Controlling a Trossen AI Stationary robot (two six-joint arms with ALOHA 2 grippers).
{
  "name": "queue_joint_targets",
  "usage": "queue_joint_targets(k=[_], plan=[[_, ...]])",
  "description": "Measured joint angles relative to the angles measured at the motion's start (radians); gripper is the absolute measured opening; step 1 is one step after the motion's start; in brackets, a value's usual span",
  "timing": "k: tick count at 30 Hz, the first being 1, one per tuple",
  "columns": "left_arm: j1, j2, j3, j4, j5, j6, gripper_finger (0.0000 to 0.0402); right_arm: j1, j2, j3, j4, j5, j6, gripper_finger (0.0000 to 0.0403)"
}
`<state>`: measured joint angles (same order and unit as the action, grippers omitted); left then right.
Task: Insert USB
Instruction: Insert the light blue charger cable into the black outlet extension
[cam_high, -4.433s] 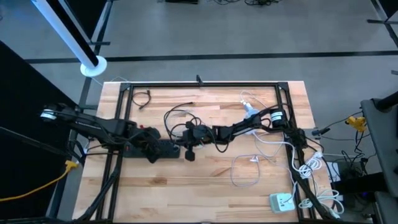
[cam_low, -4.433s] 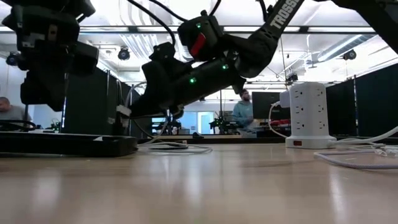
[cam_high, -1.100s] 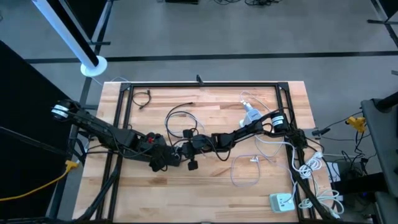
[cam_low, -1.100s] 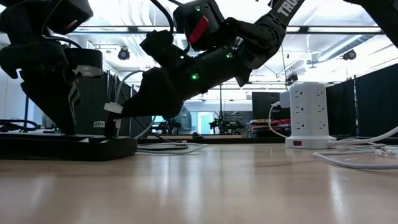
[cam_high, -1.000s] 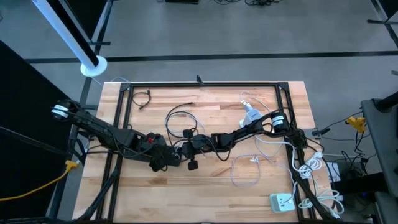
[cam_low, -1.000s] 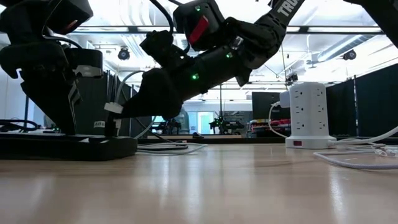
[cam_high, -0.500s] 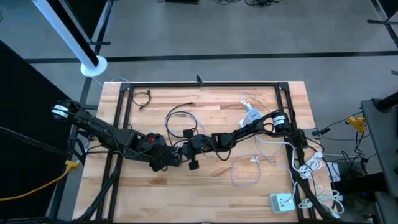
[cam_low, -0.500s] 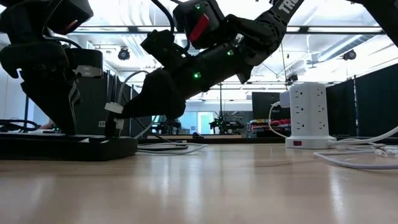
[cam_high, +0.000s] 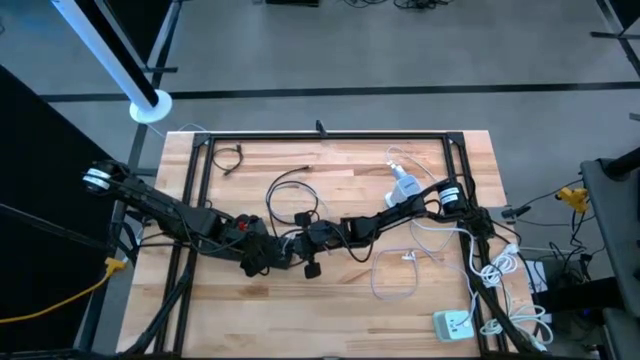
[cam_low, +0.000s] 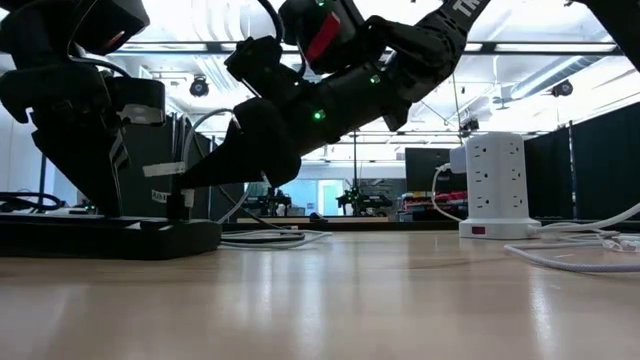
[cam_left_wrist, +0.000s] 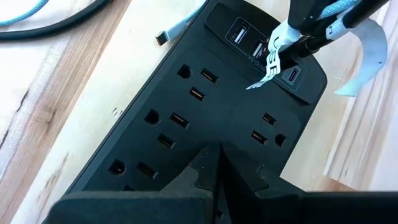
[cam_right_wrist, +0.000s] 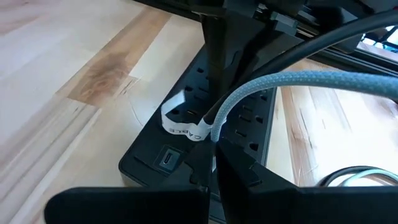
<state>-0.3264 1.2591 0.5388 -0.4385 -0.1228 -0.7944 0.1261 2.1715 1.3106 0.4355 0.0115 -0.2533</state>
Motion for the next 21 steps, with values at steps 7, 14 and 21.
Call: queue_joint_targets(k=[7,14,21], plan=[[0.000,0.001,0.000,0.003,-0.001,-0.004,0.0003,-0.002,0.002,0.000,0.002,0.015,-0.011,0.0000],[0.000,0.001,-0.001,0.005,-0.002,-0.012,0.0003,-0.002,0.002,-0.001,0.003,0.065,-0.034,0.0000],[0.000,0.001,-0.001,0.008,-0.001,-0.012,0.0003,0.001,-0.004,-0.002,-0.004,0.070,-0.020,0.0000]])
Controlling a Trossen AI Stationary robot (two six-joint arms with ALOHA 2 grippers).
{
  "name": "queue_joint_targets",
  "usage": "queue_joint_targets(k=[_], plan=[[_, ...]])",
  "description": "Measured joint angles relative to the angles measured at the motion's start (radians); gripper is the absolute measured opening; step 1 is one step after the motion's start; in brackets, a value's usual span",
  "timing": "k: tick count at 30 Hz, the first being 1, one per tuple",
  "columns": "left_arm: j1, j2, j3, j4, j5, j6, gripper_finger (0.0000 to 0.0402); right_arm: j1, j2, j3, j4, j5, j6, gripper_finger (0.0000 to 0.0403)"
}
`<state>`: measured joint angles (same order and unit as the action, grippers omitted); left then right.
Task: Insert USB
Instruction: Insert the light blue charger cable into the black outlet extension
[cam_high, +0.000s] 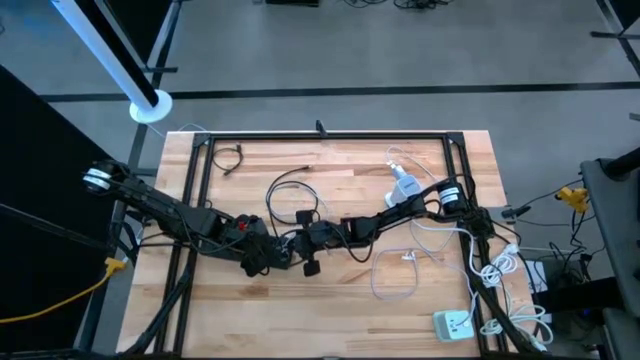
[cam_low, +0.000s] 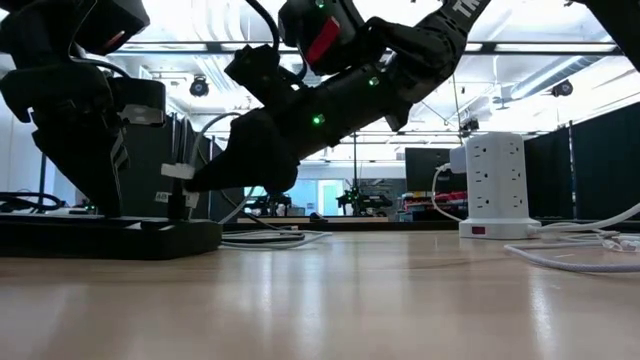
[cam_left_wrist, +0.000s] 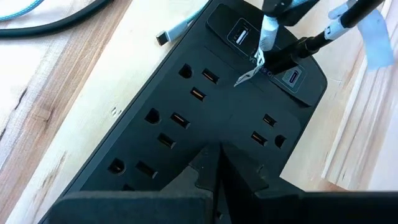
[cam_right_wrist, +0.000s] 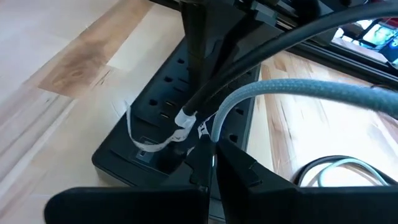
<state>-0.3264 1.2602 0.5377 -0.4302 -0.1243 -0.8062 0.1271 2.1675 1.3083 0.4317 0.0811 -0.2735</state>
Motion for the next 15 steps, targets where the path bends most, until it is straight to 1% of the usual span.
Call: queue_joint_targets(k=[8,12,15], plan=[[0.000,0.000,0.000,0.002,0.001,0.000,0.0003,0.006,-0.009,0.000,-0.013,0.002,0.002,0.0000],[0.001,0.000,0.000,0.002,0.002,0.001,0.0003,0.009,-0.016,-0.001,-0.025,0.037,0.002,0.0000],[0.001,0.000,0.000,0.002,0.002,0.002,0.0003,0.014,-0.021,-0.001,-0.022,0.042,0.013,0.0000]])
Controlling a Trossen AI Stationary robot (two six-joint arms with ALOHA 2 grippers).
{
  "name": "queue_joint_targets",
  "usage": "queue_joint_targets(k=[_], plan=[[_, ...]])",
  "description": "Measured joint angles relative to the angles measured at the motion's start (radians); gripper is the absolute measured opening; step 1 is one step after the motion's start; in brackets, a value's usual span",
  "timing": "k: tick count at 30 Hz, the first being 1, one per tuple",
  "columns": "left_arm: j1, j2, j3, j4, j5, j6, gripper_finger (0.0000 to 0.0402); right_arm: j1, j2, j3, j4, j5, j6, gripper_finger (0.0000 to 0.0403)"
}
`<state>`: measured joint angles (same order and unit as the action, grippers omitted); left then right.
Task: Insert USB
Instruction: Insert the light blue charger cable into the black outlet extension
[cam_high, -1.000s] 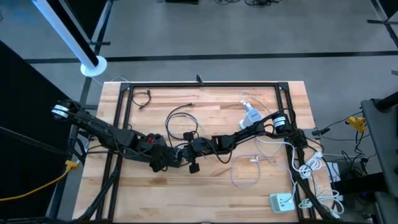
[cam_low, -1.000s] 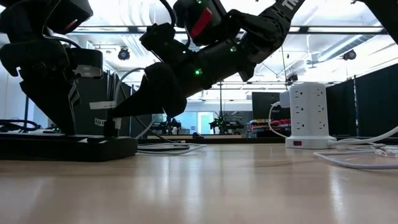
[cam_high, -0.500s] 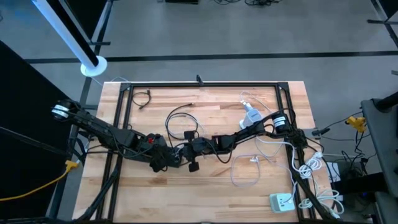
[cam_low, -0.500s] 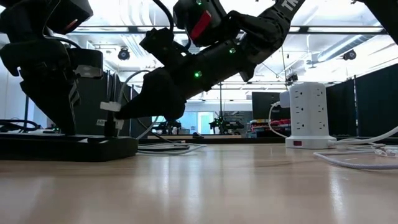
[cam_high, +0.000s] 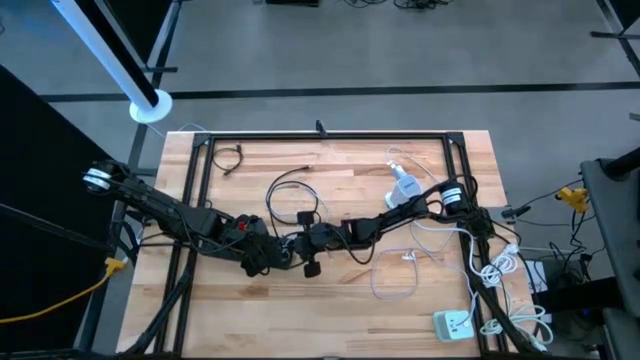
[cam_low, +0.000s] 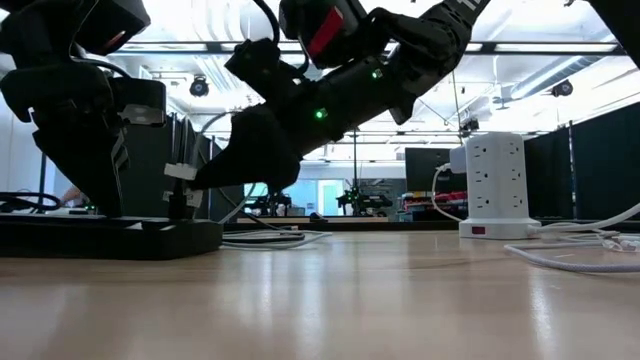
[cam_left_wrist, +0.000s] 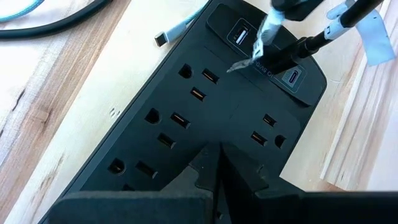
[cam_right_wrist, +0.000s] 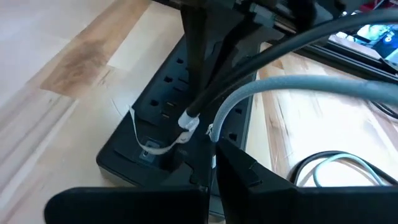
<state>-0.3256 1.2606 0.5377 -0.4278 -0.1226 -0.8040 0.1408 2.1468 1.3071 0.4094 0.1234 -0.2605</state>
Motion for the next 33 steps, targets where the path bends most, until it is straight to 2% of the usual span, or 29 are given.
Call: queue_joint_targets(k=[23,33], plan=[[0.000,0.000,0.000,0.002,0.001,0.002,0.0003,0.010,0.016,0.000,0.039,0.038,0.007,0.0000],[0.000,0.000,-0.001,0.006,0.001,0.001,0.0004,0.012,0.016,0.000,0.041,0.008,0.026,0.0000]])
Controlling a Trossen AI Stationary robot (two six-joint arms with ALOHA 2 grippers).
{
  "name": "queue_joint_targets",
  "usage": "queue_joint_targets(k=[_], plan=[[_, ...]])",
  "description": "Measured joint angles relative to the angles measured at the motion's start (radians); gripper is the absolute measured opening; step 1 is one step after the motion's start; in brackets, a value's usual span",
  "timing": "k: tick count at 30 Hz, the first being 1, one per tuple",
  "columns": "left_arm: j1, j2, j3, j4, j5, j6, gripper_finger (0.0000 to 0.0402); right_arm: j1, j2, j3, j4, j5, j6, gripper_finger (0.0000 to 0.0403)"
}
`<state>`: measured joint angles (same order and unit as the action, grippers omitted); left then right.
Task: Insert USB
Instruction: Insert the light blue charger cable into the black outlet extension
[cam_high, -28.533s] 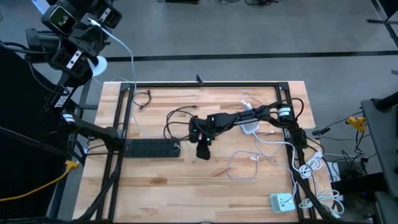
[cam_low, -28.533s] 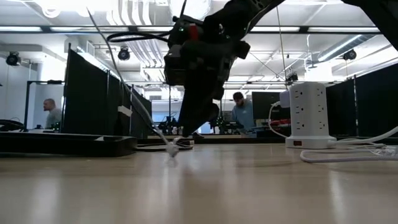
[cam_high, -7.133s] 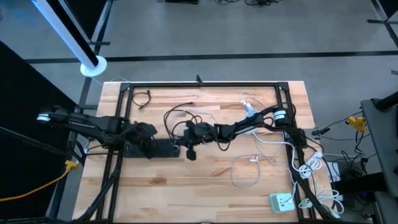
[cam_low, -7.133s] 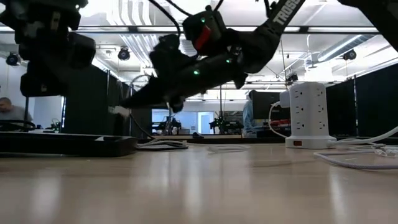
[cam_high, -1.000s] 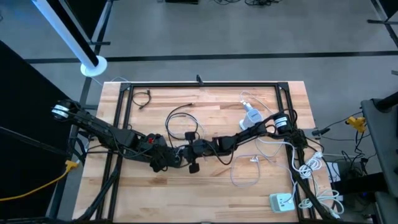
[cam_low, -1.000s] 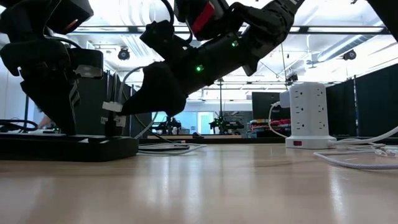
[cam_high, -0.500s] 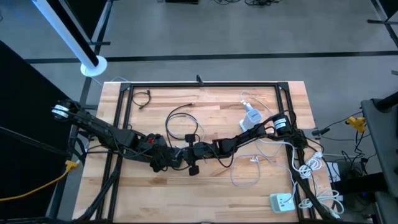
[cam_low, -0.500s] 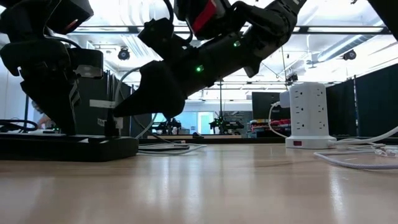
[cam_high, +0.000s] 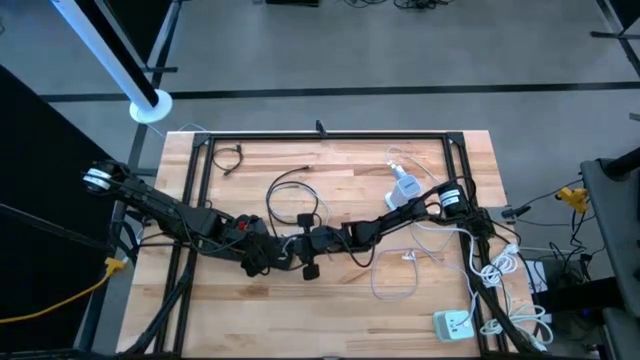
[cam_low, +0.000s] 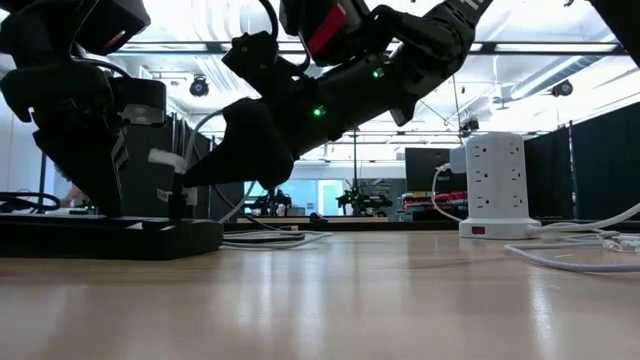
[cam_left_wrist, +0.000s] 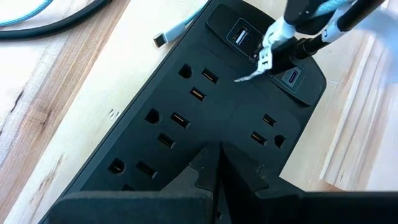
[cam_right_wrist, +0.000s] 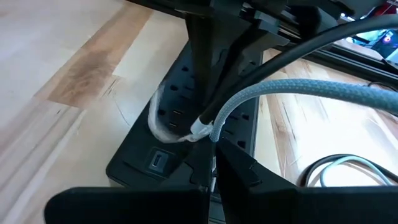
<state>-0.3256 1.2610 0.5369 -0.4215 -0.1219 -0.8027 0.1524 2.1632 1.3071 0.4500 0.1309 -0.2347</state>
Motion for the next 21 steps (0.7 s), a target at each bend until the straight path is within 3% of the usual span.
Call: queue_joint_targets(k=[21], plan=[[0.000,0.000,0.000,0.003,0.000,-0.003,0.0004,0.004,0.001,-0.013,0.002,-0.008,0.007,0.0000]])
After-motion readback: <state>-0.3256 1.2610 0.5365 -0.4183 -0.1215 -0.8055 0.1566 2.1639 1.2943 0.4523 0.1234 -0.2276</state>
